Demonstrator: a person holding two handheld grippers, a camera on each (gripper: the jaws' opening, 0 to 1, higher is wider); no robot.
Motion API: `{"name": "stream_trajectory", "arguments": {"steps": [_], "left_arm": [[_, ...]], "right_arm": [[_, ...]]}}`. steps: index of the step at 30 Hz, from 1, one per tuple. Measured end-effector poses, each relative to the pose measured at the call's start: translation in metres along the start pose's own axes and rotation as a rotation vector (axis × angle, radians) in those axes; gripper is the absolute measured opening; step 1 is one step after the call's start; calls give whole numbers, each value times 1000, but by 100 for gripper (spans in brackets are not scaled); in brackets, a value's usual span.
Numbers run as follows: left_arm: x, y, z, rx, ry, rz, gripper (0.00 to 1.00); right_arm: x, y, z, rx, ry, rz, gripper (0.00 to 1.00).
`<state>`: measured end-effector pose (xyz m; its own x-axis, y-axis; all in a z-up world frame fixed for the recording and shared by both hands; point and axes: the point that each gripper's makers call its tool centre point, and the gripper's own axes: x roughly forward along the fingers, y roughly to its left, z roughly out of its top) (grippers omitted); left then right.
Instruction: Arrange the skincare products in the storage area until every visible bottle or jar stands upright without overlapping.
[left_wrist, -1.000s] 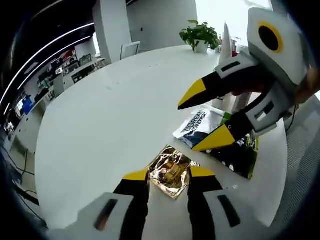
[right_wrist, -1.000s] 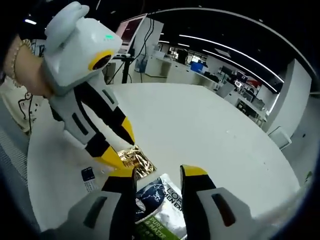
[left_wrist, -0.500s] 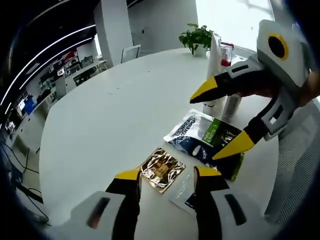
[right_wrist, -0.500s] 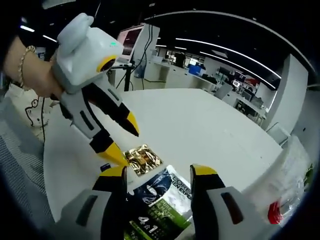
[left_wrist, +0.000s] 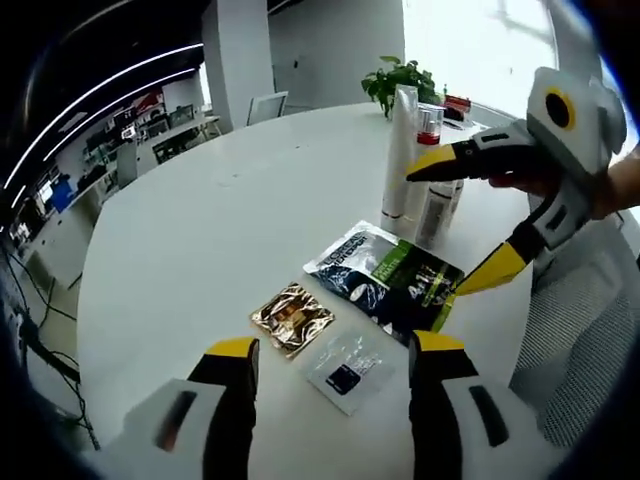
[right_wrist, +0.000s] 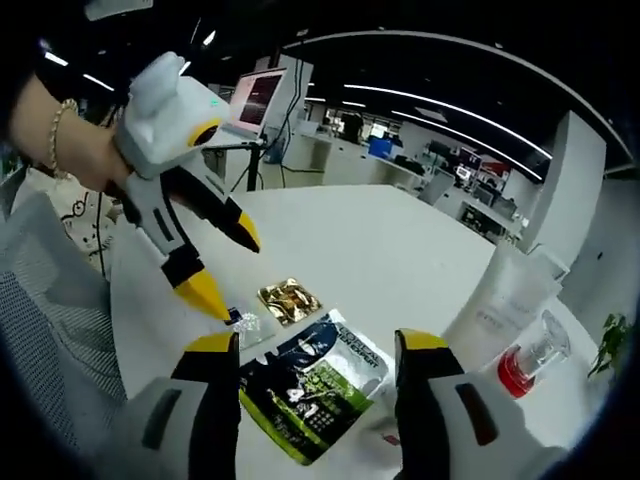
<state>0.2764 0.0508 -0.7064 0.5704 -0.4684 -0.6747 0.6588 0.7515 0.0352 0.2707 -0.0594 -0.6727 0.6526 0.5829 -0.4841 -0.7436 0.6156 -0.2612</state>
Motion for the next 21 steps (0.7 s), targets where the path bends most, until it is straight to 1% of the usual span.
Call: {"name": "stream_trajectory", "arguments": {"steps": [4, 6, 9, 10, 13, 15, 16, 19, 21], "left_arm": [[-14, -10, -3, -31, -10, 9, 69], [-18, -13, -5, -47, -18, 14, 72], [-25, -16, -8, -63, -20, 22, 77], [-28, -17, -10, -65, -24, 27, 78], [-37, -21, -15, -80, -30, 36, 80], [-40, -22, -19, -85, -31, 44, 82], [-44, -23, -21, -90, -34, 47, 82], [-54, -25, -25, -122, -43, 52, 83], [-60, -27, -28, -137, -48, 56, 86]], "right_arm": [[-25, -5, -3, 25, -3, -33, 68], [-36, -8, -2, 42, -25, -51, 72], [-49, -10, -4, 68, -32, -66, 77], [-55, -12, -8, 75, -29, -78, 78], [-66, -15, -9, 79, -33, -93, 78], [-74, -16, -9, 106, -43, -108, 79], [-79, -17, -11, 142, -48, -119, 80], [-88, -23, -20, 181, -47, -138, 85], [-94, -28, -26, 220, -46, -153, 89]]}}
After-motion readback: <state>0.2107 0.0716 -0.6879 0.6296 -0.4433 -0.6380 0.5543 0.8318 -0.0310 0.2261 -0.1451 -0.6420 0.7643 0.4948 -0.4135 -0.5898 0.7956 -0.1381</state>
